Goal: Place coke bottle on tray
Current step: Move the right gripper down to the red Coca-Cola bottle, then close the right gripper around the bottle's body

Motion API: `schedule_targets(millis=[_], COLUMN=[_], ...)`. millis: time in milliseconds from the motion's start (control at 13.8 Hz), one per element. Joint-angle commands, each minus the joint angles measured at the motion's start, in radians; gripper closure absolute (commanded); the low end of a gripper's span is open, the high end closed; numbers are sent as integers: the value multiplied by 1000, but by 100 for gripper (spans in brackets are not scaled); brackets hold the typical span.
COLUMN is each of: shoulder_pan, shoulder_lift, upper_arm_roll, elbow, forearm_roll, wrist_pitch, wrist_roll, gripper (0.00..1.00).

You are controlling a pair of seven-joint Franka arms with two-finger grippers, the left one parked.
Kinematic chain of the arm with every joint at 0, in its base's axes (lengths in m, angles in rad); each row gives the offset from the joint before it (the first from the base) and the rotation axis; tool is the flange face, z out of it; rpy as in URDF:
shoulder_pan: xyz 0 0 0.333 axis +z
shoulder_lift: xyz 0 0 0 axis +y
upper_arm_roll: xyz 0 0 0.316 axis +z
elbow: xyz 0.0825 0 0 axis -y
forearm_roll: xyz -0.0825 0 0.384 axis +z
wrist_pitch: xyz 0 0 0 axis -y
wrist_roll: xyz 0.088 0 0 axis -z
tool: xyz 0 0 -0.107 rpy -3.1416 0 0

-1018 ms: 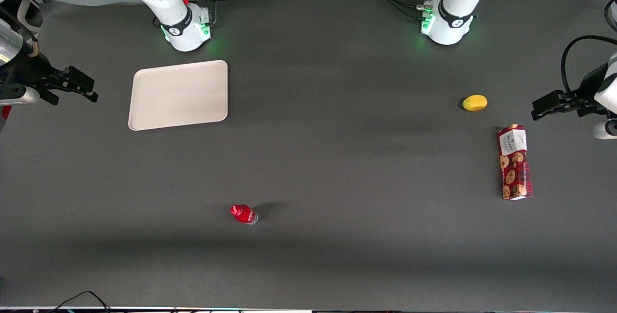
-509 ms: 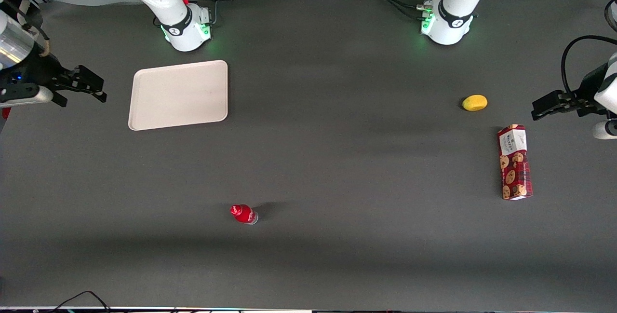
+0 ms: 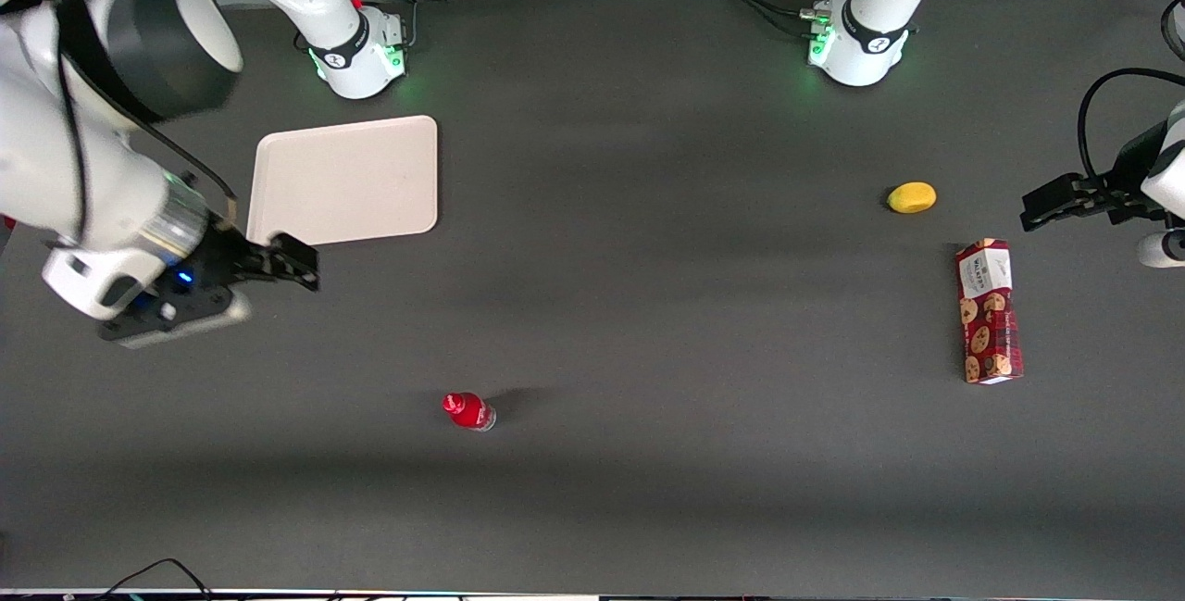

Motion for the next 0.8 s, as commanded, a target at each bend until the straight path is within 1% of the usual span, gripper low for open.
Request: schedule_targets(millis=[0, 73, 218, 291, 436, 582, 727], shoulder_pan=[109, 129, 137, 158, 175, 162, 175], shoulder_lift=[192, 230, 299, 333, 391, 438, 479], upper_arm_roll=[-2, -2, -2, -2, -5, -5, -17], elbow=[232, 251, 252, 260, 274, 272, 274], forearm_roll=[-70, -78, -78, -80, -83, -81, -86], wrist_pitch=[-5, 17, 116, 165, 192, 215, 235], wrist_roll=[152, 165, 175, 197, 212, 206, 212], gripper=[0, 0, 0, 0, 0, 0, 0])
